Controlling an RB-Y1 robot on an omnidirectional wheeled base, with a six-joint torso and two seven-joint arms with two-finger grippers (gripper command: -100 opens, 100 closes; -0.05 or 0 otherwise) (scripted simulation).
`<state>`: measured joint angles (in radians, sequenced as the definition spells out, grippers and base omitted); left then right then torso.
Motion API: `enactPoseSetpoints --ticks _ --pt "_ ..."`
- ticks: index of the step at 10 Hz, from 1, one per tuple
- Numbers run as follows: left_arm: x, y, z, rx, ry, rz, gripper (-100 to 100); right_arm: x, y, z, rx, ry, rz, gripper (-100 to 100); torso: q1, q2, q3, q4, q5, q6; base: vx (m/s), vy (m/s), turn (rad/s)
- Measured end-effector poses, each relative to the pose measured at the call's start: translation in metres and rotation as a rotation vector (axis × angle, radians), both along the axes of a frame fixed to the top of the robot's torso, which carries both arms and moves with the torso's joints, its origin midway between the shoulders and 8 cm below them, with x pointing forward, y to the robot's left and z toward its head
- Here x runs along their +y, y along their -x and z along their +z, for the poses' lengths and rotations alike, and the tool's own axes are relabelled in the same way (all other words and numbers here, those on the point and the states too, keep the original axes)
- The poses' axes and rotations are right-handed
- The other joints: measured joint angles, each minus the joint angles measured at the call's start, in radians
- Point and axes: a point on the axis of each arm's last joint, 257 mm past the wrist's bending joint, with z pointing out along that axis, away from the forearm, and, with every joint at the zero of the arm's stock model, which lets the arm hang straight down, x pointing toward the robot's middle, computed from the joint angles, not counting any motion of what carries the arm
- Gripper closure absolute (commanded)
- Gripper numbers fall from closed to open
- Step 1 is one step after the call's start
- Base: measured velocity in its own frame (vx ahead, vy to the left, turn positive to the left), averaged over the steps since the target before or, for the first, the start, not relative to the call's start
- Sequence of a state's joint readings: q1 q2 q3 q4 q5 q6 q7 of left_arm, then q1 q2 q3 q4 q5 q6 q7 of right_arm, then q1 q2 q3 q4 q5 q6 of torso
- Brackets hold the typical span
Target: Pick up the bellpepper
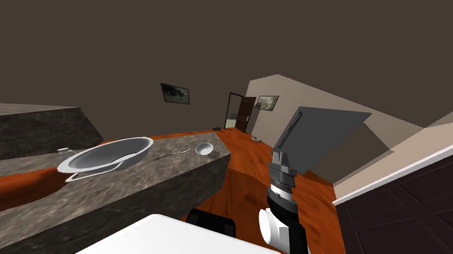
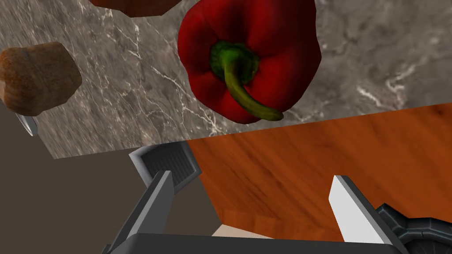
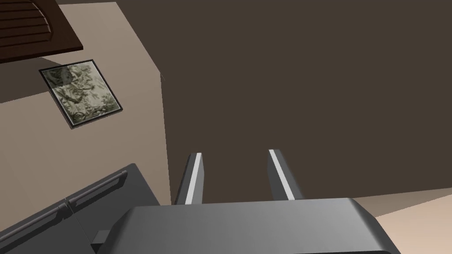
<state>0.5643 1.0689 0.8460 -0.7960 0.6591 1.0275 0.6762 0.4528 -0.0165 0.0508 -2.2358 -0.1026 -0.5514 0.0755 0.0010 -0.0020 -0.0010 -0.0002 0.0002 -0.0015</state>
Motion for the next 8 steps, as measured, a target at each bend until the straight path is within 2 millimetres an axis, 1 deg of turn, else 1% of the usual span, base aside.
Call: enactPoseSetpoints --ticks 2,3,4,5,7,8 --pt "-0.005 0.016 -0.003 -0.011 0.029 0.064 -100 0.000 0.000 0.000 0.000 0.000 0.000 0 0.002 -0.003 -0.002 -0.001 0.000 0.000 0.110 0.060 -0.160" --pt "-0.009 0.024 -0.007 -0.015 0.044 0.095 -100 0.000 0.000 0.000 0.000 0.000 0.000 0 0.003 -0.004 -0.002 -0.001 0.001 0.000 -0.002 0.004 -0.024" --pt "-0.010 0.025 -0.007 -0.016 0.047 0.099 0 0.000 0.000 0.000 0.000 0.000 0.000 0 0.000 0.001 0.000 0.000 0.000 -0.001 0.000 0.000 0.000" --pt "-0.010 0.025 -0.007 -0.016 0.046 0.099 -100 0.000 0.000 0.000 0.000 0.000 0.000 0 -0.001 0.002 0.001 0.001 0.000 -0.001 -0.100 0.012 -0.226" --pt "-0.013 0.032 -0.011 -0.017 0.048 0.142 -100 0.000 0.000 0.000 0.000 0.000 0.000 0 -0.001 0.013 0.007 0.003 0.000 0.000 -0.189 0.009 -0.283" --pt "-0.014 0.034 -0.013 -0.018 0.047 0.163 -100 0.000 0.000 0.000 0.000 0.000 0.000 0 -0.001 0.015 0.009 0.003 0.000 0.000 -0.158 0.011 -0.189"
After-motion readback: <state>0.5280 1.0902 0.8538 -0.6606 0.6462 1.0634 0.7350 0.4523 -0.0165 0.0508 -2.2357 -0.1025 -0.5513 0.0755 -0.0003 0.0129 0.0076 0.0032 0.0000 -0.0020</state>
